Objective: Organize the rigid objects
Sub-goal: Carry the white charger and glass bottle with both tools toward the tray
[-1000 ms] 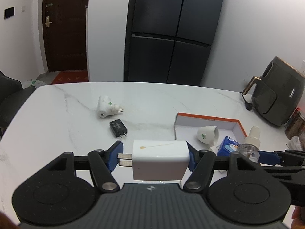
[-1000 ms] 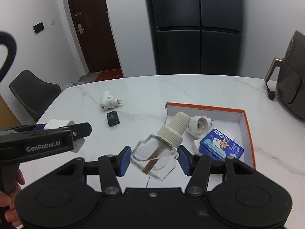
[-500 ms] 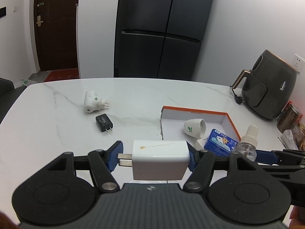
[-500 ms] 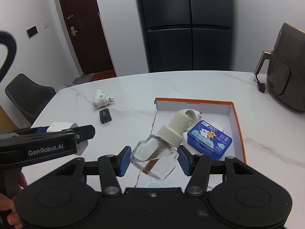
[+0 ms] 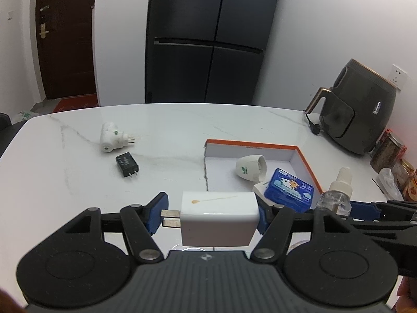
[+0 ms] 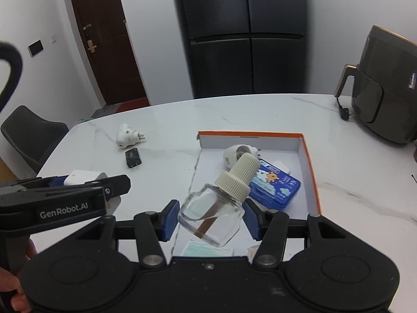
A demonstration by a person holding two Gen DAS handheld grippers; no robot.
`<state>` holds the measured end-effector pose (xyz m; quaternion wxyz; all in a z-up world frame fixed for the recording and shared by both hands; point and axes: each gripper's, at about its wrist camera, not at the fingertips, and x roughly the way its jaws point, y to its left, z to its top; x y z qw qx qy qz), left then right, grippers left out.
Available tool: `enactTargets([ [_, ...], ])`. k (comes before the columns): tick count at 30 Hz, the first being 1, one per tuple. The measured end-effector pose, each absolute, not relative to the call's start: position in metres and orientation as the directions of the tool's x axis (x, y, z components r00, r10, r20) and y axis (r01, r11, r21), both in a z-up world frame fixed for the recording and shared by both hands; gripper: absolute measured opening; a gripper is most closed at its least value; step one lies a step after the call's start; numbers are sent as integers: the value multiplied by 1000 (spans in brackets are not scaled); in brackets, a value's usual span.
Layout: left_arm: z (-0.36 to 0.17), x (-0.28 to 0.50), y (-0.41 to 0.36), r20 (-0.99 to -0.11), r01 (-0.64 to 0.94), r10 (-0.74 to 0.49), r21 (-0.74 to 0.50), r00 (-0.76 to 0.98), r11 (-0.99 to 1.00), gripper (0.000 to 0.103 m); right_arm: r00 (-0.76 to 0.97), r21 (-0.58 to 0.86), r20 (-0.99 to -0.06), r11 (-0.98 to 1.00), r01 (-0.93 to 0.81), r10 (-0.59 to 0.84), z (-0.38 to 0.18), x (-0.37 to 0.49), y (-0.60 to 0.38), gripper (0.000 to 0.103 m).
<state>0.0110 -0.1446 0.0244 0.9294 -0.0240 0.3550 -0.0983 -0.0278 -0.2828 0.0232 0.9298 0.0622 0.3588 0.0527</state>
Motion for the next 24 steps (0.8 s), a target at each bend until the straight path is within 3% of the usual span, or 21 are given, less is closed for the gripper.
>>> enactTargets([
  [24,14,10,-208,-666,296,-295,-116,685,948,67,739,163,-672,982,95,40,18,-51,-347,65],
])
